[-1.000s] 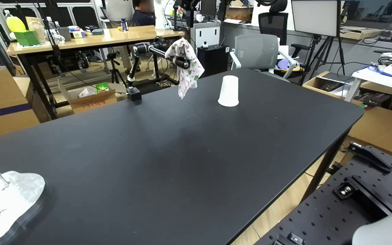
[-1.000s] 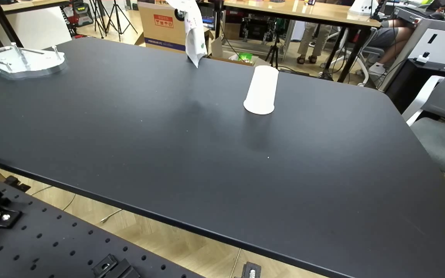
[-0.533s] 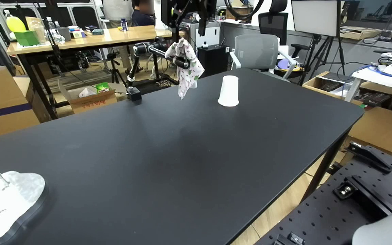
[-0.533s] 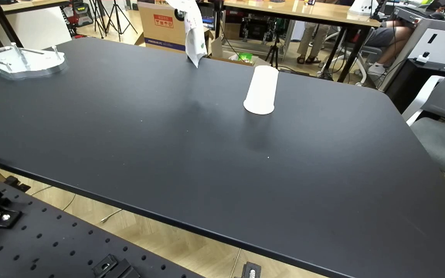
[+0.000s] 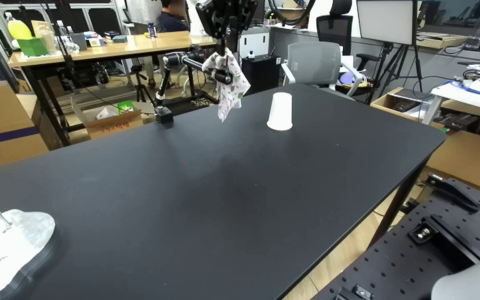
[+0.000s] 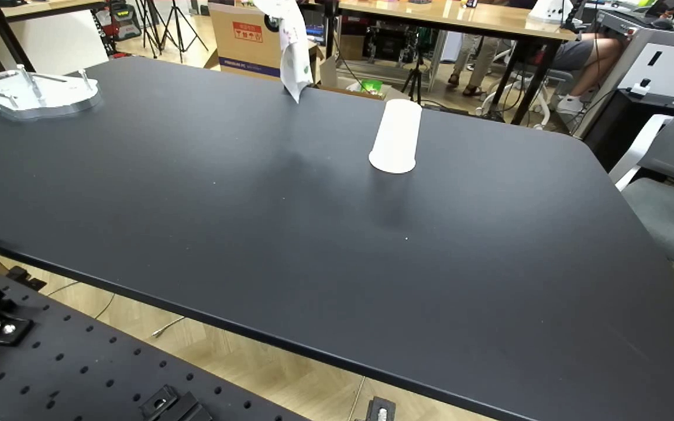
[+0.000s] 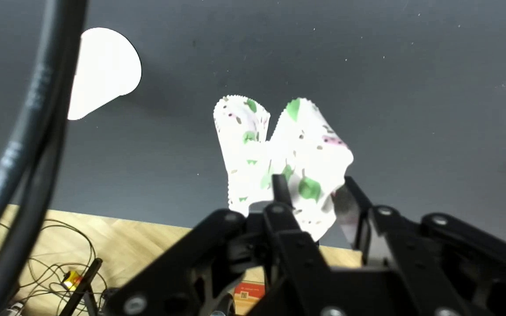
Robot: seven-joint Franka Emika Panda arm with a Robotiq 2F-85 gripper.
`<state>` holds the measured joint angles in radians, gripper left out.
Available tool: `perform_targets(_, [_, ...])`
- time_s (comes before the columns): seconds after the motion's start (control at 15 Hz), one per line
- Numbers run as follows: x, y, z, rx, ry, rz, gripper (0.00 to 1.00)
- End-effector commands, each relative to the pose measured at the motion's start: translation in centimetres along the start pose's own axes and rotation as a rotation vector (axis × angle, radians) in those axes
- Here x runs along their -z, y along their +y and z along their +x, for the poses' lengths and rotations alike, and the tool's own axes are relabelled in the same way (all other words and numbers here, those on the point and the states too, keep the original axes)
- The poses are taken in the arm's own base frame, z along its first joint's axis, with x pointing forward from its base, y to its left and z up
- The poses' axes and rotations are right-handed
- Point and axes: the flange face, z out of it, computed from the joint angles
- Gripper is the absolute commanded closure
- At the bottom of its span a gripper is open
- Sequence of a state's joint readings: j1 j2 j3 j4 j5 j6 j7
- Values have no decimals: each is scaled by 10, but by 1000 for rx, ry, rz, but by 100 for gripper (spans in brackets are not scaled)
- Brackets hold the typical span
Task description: Unhang the cloth and put it on the table
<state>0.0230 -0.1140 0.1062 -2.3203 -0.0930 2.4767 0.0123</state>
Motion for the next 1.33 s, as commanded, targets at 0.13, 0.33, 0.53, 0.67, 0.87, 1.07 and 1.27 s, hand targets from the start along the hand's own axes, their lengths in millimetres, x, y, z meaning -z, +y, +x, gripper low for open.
perform_targets(0.13, [3,5,-2,-7,-48,25,100])
perform_targets(0.33, [6,-2,-12,8,-85,81,99])
perform_targets(0.53, [11,-23,-26,77,-123,137,99])
perform_targets(0.67, [13,-37,-34,125,-149,158,99])
perform_targets(0.87, [9,-56,-49,178,-199,175,99])
perform_targets(1.07, [-7,-66,-64,195,-259,161,99])
perform_targets(1.27, [-31,-64,-75,206,-272,104,99])
